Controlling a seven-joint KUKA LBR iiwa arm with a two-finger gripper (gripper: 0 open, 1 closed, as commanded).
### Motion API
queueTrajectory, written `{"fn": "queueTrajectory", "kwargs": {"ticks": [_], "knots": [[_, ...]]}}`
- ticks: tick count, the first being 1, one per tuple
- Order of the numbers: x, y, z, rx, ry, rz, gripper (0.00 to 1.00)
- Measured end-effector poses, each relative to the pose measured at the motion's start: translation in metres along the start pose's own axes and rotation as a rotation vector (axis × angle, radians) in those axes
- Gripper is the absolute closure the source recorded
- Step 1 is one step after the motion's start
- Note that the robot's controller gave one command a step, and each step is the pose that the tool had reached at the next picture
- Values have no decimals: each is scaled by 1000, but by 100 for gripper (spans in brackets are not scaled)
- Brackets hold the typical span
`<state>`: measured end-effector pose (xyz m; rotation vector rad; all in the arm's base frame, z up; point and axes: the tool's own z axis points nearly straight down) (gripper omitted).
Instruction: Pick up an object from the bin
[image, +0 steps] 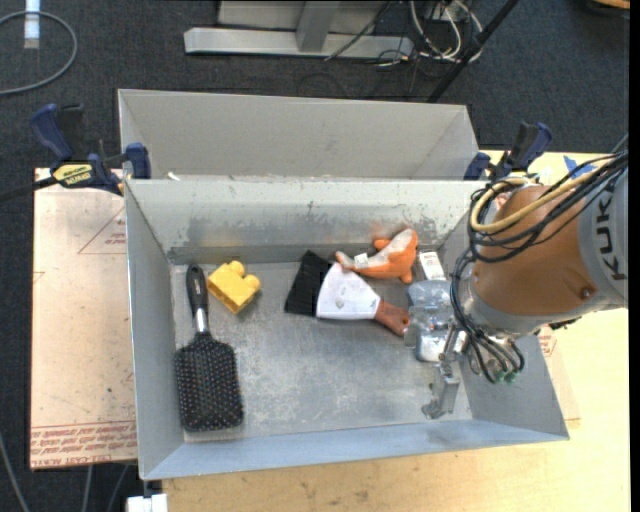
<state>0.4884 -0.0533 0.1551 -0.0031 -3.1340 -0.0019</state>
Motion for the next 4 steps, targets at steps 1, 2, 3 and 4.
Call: {"fn": "queueTrajectory", "kwargs": {"ticks": [1,2,3,4], "knots": [[-2,0,-4,1,-8,-2,0],[-23,-12,14,0,-12,-57,0],[-69,-33,49,2,-12,-131,0],[-94,-62,72,1,-16,-224,100]]}}
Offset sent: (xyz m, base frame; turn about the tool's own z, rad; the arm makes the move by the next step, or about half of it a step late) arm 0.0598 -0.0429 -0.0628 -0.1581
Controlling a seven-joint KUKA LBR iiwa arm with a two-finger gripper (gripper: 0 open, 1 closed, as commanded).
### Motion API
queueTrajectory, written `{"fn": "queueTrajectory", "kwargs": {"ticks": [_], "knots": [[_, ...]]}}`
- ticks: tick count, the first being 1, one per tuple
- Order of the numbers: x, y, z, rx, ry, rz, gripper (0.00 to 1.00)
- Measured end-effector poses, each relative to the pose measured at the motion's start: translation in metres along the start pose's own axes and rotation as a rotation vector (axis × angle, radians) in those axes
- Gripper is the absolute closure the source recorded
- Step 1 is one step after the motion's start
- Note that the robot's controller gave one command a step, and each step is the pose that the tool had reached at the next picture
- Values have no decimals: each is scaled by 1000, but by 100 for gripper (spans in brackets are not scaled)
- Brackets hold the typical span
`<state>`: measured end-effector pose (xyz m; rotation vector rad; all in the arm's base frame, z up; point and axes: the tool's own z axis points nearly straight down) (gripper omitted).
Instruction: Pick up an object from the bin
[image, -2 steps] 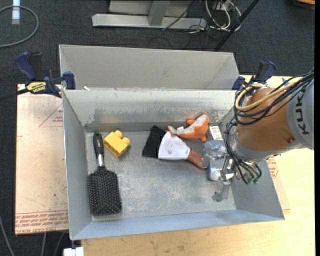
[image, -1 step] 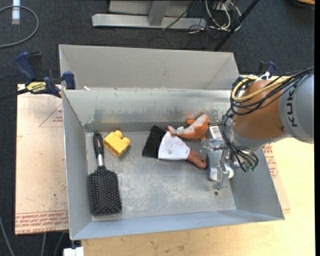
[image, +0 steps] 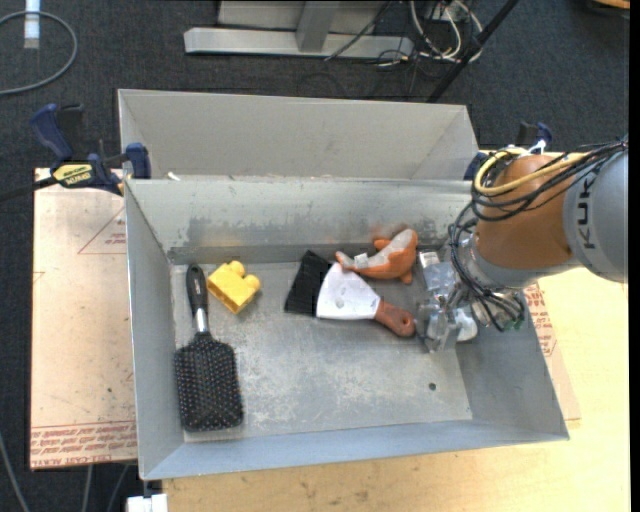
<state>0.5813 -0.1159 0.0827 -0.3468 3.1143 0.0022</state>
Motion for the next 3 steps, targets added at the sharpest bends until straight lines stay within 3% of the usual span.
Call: {"fn": "queueTrajectory", "kwargs": {"ticks": [1,2,3], "knots": [[0,0,0,0,0,0,100],[1,22,12,0,-1,44,0],[1,22,12,0,-1,44,0]]}}
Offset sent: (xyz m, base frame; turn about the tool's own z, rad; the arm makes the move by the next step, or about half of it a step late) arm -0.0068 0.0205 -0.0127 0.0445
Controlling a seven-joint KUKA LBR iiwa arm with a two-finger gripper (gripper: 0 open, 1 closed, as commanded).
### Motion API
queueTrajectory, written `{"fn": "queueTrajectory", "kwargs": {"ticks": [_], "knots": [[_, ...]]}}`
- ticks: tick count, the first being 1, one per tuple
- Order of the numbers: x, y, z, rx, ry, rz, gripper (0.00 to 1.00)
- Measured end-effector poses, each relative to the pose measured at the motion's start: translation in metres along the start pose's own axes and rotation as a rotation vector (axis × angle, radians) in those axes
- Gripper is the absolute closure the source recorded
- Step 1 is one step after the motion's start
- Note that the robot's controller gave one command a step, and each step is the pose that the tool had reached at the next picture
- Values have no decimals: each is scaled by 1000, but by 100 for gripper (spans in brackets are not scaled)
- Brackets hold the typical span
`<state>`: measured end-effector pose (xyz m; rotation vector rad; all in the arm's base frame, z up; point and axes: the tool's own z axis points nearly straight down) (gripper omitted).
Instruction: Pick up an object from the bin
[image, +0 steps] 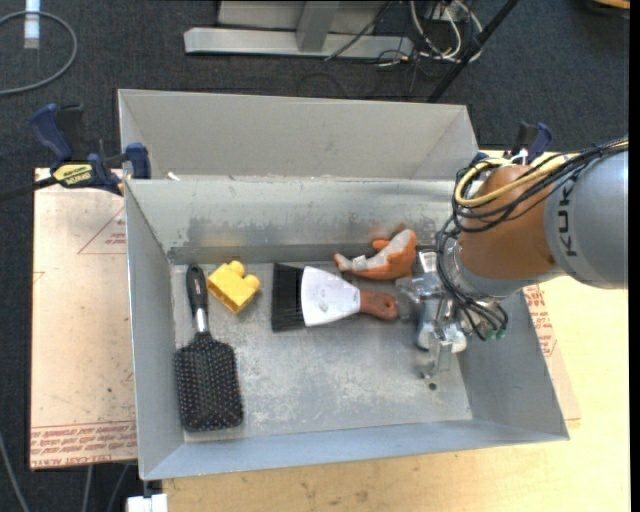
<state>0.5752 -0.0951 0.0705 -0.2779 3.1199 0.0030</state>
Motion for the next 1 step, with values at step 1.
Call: {"fn": "queueTrajectory", "kwargs": {"ticks": [1], "knots": [[-15,-8,0,-2,2,49,0]]}}
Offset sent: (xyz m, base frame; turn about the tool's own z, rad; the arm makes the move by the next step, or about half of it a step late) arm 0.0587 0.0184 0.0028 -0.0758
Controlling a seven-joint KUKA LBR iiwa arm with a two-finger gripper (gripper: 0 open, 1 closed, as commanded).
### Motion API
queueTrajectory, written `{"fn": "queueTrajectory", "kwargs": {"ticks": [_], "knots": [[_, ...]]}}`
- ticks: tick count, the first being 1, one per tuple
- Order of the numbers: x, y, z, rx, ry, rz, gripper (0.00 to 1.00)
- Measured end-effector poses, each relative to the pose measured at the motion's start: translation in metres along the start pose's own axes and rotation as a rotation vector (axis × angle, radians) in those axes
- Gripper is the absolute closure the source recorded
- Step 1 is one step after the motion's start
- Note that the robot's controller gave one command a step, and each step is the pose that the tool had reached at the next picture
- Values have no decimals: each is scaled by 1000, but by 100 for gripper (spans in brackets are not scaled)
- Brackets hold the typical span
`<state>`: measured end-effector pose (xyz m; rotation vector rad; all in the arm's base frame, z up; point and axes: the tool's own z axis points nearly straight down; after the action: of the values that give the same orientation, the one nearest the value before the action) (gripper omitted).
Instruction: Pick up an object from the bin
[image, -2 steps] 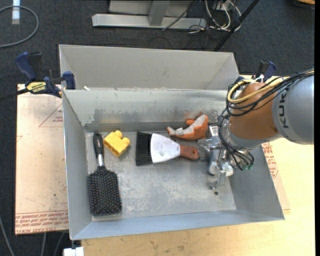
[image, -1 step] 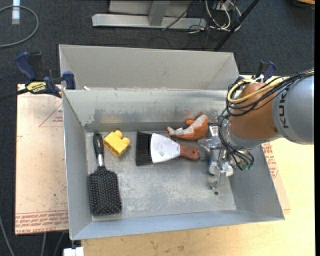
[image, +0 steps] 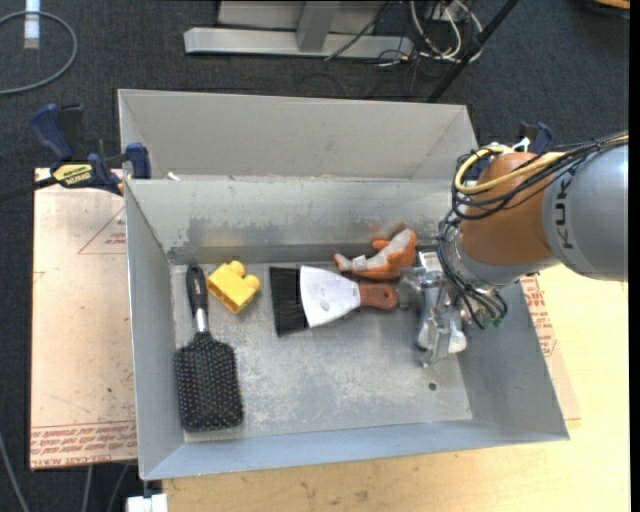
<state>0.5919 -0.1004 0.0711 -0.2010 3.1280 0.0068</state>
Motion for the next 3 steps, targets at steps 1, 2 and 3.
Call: {"fn": "queueTrajectory", "kwargs": {"ticks": [1,2,3], "knots": [[-26,5,-1,3,-6,19,0],[-31,-17,0,0,-6,-160,0],[-57,-33,4,-7,11,-184,100]]}}
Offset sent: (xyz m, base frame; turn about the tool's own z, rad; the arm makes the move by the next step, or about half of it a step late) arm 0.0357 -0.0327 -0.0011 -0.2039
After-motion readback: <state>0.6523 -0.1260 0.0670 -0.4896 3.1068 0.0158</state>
